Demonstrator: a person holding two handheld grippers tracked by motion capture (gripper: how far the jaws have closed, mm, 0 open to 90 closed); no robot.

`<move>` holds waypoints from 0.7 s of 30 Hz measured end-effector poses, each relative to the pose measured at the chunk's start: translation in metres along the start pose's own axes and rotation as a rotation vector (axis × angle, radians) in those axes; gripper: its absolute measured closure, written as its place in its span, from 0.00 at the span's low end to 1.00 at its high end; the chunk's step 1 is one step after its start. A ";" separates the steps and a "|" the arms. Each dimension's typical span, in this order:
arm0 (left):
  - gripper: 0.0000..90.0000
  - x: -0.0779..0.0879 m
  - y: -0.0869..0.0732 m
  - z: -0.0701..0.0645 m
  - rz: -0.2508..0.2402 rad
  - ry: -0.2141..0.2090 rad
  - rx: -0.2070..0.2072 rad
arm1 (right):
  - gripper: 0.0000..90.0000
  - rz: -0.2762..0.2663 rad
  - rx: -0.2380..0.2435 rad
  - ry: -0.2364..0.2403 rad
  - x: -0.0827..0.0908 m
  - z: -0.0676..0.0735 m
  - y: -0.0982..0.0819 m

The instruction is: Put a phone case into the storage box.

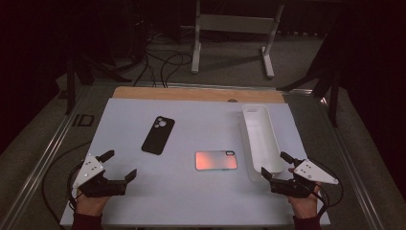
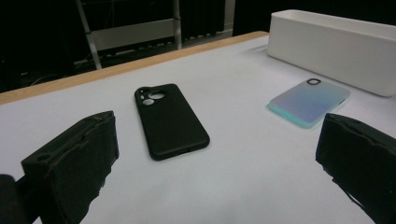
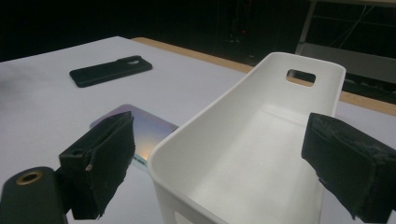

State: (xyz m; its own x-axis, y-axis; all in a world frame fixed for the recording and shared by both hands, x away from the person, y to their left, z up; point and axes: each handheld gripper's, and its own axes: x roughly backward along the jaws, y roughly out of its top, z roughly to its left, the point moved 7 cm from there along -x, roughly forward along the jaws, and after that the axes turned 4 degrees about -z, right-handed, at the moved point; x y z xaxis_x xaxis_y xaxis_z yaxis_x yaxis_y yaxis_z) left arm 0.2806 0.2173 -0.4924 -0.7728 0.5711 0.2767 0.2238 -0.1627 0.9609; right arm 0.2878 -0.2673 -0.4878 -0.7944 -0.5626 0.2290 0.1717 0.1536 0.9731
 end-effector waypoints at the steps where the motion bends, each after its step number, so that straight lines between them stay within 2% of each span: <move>1: 0.00 0.000 0.000 0.000 0.001 0.000 -0.001 | 0.10 0.000 0.000 0.000 0.000 0.000 0.000; 11: 0.00 -0.001 0.001 -0.002 0.005 -0.006 -0.010 | 0.10 -0.004 -0.010 -0.004 0.001 0.000 0.001; 21: 0.00 -0.003 0.002 -0.002 0.008 -0.013 -0.002 | 0.10 0.001 -0.017 -0.007 0.001 -0.002 0.000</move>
State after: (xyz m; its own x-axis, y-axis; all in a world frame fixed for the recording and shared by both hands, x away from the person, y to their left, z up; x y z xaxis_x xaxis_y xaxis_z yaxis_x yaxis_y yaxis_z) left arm 0.2819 0.2134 -0.4908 -0.7635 0.5800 0.2840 0.2286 -0.1686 0.9588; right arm 0.2881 -0.2699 -0.4877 -0.7984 -0.5567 0.2294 0.1820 0.1400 0.9733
